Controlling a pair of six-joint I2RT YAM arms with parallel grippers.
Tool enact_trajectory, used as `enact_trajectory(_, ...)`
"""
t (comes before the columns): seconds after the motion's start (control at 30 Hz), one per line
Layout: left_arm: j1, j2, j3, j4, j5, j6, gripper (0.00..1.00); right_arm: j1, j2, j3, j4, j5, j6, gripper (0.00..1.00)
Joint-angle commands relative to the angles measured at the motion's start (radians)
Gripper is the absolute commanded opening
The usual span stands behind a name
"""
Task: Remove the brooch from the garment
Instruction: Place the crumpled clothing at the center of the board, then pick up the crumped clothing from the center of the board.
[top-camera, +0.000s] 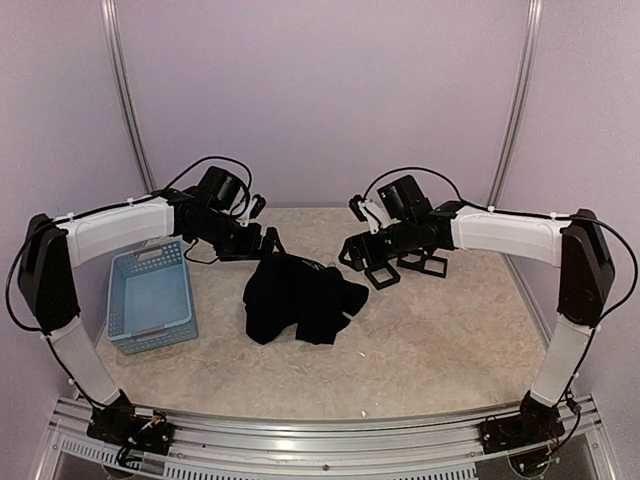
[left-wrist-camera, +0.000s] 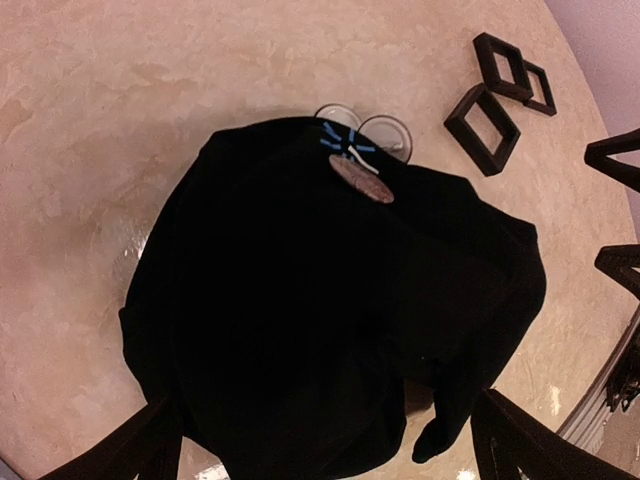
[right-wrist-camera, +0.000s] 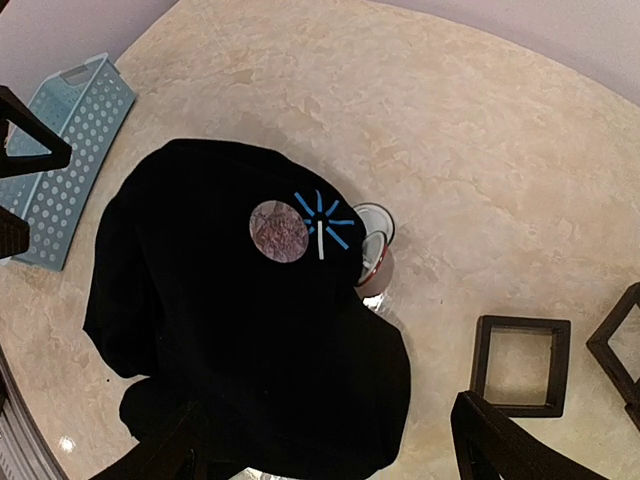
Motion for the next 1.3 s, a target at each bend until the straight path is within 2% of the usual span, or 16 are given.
enact_trajectory(0.0,-0.03,0.055,-0.06,-0.007,0.012,-0.055,0.99,0.002,-0.015,-0.086,-0.019,-0.059,-0.021,0.86)
enact_trajectory(0.17,-0.05,0.084,-0.109,-0.025,-0.035,-0.139,0.99,0.002,0.003,-0.137,0.008,-0.072,-0.039,0.86)
enact_trajectory(0.4,-0.053,0.14,-0.15,-0.048,-0.035,-0.185,0.99,0.002,0.061,-0.106,0.023,-0.018,-0.078,0.84)
enact_trajectory(0.57,-0.056,0.149,-0.177,-0.062,-0.037,-0.202,0.99,0.002,0.123,-0.064,0.027,-0.076,-0.097,0.77)
enact_trajectory(0.67,-0.059,0.132,-0.207,-0.043,-0.026,-0.21,0.95,0.003,0.14,-0.052,0.035,-0.1,-0.107,0.7)
enact_trajectory(0.7,-0.059,0.128,-0.222,-0.029,-0.022,-0.214,0.9,0.002,0.146,-0.053,0.039,-0.106,-0.109,0.66)
enact_trajectory(0.77,-0.059,0.117,-0.248,0.008,0.002,-0.218,0.75,0.002,0.162,-0.045,0.046,-0.129,-0.116,0.56)
enact_trajectory(0.87,-0.068,0.111,-0.25,0.035,0.019,-0.219,0.51,0.002,0.185,-0.03,0.045,-0.171,-0.128,0.32)
enact_trajectory(1.0,-0.088,0.093,-0.223,0.031,-0.042,-0.208,0.22,0.002,0.173,-0.032,0.061,-0.146,-0.128,0.03)
enact_trajectory(1.03,-0.092,0.087,-0.211,0.015,-0.07,-0.207,0.15,0.002,0.156,-0.033,0.07,-0.135,-0.128,0.0)
enact_trajectory(1.1,-0.102,0.061,-0.171,-0.018,-0.148,-0.203,0.1,0.003,0.112,-0.048,0.088,-0.102,-0.13,0.0)
enact_trajectory(1.27,-0.131,-0.024,-0.008,-0.165,-0.415,-0.112,0.07,0.002,-0.044,-0.033,0.093,0.033,-0.146,0.0)
